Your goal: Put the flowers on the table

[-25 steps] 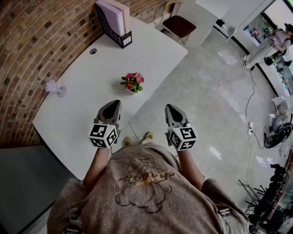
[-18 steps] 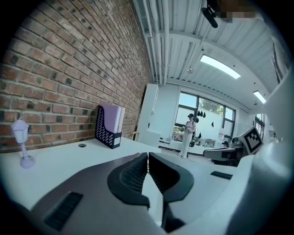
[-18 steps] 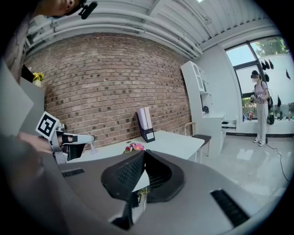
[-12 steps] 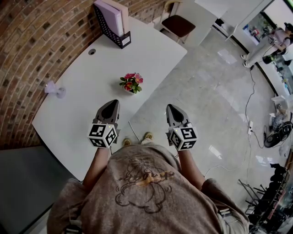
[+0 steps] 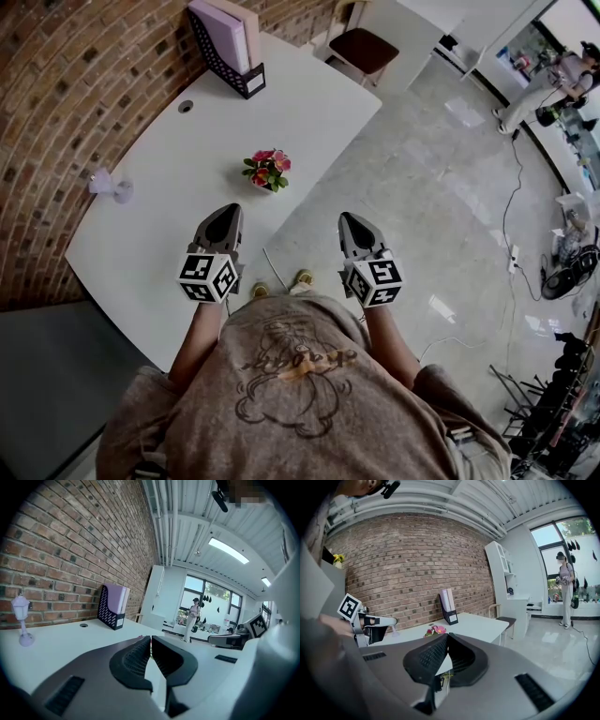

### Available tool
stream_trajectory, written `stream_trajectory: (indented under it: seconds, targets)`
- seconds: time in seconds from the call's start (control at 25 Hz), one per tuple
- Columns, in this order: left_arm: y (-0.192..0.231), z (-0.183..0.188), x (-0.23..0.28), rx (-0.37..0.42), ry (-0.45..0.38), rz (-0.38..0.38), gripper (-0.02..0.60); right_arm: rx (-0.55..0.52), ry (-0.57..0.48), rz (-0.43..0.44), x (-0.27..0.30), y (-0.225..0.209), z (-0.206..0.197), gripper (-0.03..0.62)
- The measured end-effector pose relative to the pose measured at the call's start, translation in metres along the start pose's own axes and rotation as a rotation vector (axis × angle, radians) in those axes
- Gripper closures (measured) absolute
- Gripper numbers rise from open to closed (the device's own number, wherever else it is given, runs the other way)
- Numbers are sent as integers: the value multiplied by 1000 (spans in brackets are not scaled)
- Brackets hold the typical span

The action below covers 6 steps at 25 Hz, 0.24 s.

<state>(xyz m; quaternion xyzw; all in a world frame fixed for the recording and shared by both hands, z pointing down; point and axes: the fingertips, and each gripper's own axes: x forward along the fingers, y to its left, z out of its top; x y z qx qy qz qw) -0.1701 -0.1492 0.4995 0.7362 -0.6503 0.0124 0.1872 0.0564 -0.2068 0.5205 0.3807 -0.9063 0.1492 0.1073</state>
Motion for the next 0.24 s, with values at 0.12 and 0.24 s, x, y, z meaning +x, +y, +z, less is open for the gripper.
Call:
stream_trajectory:
  seconds: [0.12,0.24]
  targets:
    - [-1,1,2,5,6,-8,552,3,-1,1,1,0,1,591]
    - [-1,2,3,12,11,-13,552,7,-3,3,2,1,1,591]
